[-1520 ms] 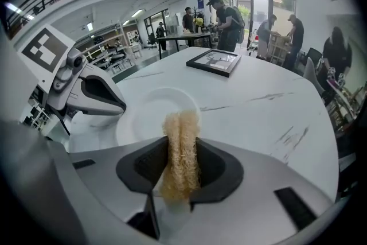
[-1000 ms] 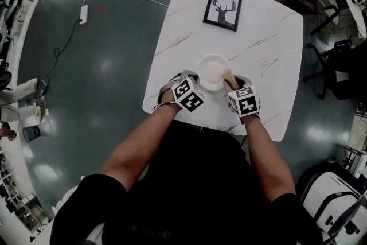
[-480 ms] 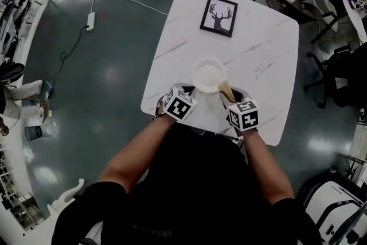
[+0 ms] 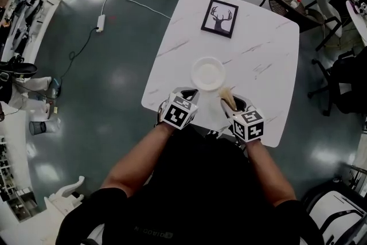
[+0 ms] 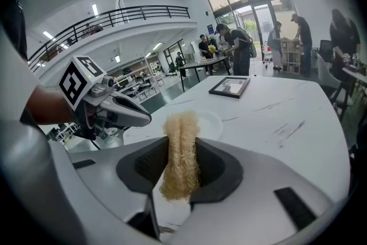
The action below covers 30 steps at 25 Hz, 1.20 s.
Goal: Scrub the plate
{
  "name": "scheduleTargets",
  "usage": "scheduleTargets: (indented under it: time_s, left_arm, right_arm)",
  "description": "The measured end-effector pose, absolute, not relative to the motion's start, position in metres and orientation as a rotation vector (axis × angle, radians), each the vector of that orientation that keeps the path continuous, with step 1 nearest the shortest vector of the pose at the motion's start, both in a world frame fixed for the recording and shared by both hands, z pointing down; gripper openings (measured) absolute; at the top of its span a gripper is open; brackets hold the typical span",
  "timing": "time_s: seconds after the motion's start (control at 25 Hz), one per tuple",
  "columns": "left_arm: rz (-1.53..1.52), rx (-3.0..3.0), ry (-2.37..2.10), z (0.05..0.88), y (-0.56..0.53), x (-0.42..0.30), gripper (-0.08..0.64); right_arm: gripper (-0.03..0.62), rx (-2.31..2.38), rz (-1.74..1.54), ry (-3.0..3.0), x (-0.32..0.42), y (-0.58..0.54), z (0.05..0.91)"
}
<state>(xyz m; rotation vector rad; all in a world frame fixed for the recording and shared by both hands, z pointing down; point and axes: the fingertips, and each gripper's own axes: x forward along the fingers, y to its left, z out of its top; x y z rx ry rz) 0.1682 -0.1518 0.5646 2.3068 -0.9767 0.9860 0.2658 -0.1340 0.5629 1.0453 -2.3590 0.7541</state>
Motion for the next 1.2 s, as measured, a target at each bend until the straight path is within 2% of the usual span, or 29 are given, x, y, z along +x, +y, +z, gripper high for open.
scheduleTargets:
  time_s: [0.32, 0.6, 1.2]
  left_arm:
    - [0.903, 2.367, -1.019, 0.526, -0.123, 0.172, 0.008]
    - [0.894, 2.453, -0.944, 0.515, -0.118, 0.155, 0.008]
    - [0.799, 2.557, -0.720, 0.502, -0.068, 0.035, 0.008]
  right_arm:
    - [0.130, 1.062, 0.762, -2.452, 0.269, -0.117, 0.535]
    - [0.130, 1.131, 0.738, -2.437, 0.243, -0.101, 0.525]
    - [0.127, 1.390, 0.767, -2.302, 0.121, -0.039, 0.523]
